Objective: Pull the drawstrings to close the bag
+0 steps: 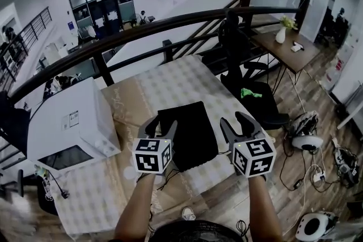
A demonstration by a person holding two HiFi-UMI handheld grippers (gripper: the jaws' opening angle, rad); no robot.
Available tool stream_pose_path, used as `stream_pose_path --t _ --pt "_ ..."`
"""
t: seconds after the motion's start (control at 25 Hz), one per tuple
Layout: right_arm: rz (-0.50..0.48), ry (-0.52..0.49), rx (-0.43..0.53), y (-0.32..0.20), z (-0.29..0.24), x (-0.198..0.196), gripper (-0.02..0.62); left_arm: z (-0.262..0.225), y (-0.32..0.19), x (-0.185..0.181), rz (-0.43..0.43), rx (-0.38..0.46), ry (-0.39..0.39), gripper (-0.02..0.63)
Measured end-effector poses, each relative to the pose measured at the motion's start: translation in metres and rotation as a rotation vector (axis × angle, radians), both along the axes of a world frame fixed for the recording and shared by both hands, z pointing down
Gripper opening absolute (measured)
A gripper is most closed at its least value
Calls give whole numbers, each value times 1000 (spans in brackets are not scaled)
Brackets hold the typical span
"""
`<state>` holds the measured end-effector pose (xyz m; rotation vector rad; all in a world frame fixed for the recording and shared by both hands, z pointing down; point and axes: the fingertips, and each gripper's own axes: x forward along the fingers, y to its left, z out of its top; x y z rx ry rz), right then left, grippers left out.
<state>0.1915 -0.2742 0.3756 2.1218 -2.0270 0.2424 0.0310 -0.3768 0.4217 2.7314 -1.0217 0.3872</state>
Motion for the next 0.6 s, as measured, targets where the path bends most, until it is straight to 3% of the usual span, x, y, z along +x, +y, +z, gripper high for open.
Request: stream_pose_path --t 0.32,0.6 --pt "-53 -10 12 -14 2 3 189 -2 -3 2 -38 13 -16 232" --pt "-172 -7 28 -26 -8 13 189 -11 5 6 -144 26 -16 232"
